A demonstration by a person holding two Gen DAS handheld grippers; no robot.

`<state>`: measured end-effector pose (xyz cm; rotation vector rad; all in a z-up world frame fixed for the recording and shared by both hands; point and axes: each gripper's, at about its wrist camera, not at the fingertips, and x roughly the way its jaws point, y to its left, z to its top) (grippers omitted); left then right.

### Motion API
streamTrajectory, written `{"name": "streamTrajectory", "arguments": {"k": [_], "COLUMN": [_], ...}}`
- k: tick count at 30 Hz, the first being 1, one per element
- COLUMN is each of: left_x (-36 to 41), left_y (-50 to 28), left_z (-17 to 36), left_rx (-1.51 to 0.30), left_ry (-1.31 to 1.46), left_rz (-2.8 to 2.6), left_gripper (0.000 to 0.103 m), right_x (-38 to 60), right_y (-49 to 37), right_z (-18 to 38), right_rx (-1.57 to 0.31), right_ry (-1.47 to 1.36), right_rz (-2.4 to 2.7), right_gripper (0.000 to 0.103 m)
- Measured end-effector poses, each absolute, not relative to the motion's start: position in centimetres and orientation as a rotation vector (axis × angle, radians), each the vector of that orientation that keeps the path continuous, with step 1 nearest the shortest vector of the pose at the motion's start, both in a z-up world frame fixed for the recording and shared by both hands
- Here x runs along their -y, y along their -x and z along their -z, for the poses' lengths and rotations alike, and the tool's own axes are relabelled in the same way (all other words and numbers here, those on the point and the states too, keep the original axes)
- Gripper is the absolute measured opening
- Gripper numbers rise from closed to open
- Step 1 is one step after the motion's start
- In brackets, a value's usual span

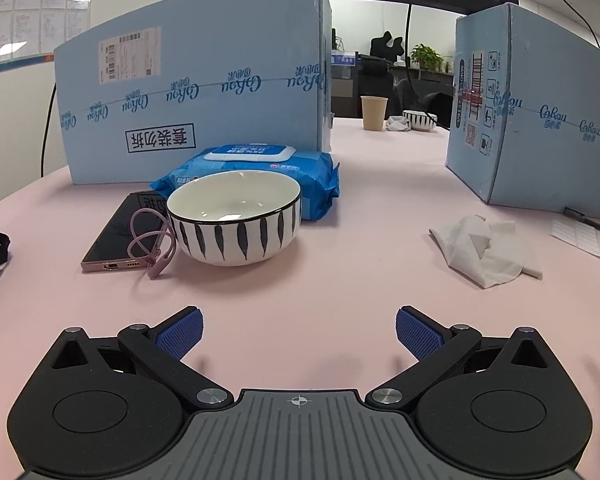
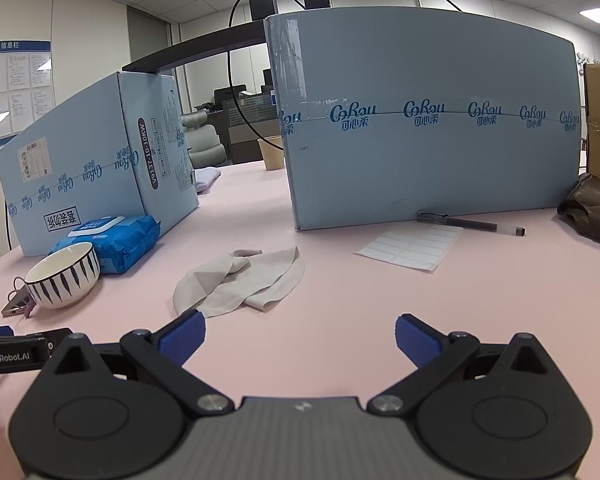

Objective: Fold clothes

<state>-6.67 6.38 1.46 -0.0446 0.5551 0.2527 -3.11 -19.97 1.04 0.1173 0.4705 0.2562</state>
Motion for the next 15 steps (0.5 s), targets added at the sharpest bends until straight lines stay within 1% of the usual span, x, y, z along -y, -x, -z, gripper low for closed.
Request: {"name": "streamTrajectory", "arguments": {"k": [15], "left_x": [-6.36], "left_y": [6.66], "left_z": [-1.39], "left_rx": [-0.562], "left_ry": [0.04], "left_rz": [-0.256], "left_gripper": [0.103], "right_x": [20.1], "right_y": [3.03], "right_z": [-0.97], "right_rx": [-0.476], "right_ry": [-0.125], "right_rz": [-0.256], "right_gripper": [0.103]}}
